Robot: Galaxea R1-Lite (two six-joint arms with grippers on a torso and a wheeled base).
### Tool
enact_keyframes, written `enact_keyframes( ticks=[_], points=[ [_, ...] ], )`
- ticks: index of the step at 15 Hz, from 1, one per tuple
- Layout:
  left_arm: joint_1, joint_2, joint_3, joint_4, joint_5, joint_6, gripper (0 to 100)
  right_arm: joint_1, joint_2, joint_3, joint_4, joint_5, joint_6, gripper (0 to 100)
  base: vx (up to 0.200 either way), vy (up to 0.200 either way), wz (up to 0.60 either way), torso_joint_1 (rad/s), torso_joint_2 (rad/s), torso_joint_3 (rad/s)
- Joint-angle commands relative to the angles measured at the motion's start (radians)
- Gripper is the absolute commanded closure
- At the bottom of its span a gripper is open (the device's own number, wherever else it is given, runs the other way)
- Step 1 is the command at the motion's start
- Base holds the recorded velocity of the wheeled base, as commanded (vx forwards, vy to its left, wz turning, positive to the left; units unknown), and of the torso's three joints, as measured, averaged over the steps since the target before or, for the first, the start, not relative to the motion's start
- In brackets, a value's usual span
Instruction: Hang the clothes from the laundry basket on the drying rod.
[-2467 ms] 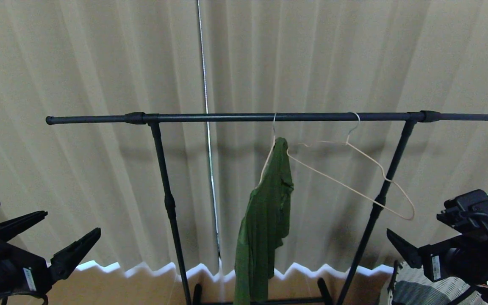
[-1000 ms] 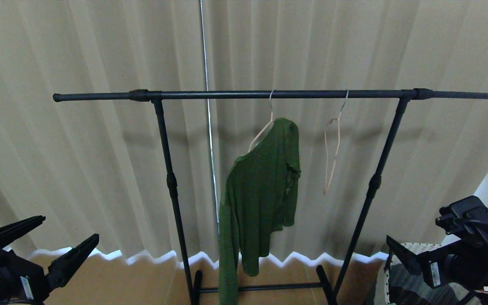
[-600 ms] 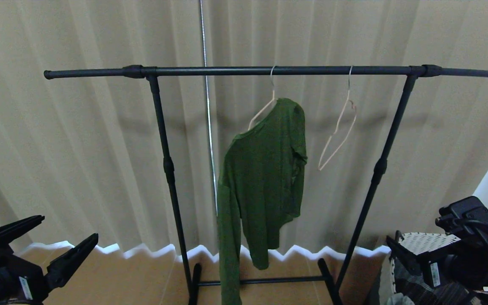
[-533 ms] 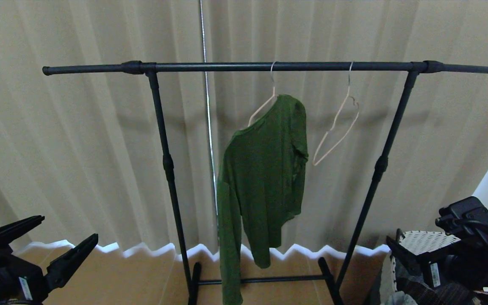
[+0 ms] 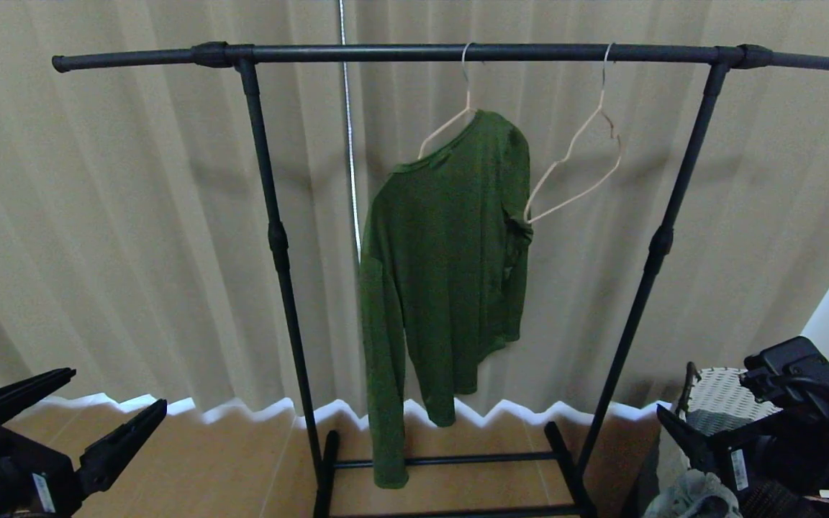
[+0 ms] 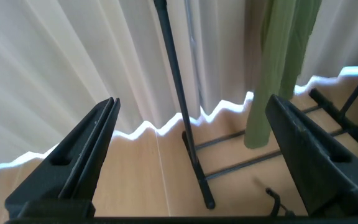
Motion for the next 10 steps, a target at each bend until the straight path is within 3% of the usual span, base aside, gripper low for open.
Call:
enact_keyframes(
  ticks=[1, 6, 10],
  points=[
    [0.0, 0.0, 0.001, 0.0, -0.001, 0.0, 0, 0.0, 0.002, 0.003, 0.0, 0.0, -0.001, 0, 0.0, 0.0, 0.0, -0.124, 0.46, 0.325],
    [0.0, 0.0, 0.001, -0.002, 0.001, 0.0, 0, 0.0, -0.001, 0.006, -0.002, 0.007, 0.001, 0, 0.0, 0.0, 0.0, -0.091, 0.45, 0.345],
    [-0.002, -0.022, 0.004, -0.002, -0.001, 0.0, 0, -0.001, 0.0, 0.008, -0.002, 0.009, 0.003, 0, 0.0, 0.0, 0.0, -0.025, 0.13, 0.101]
  ],
)
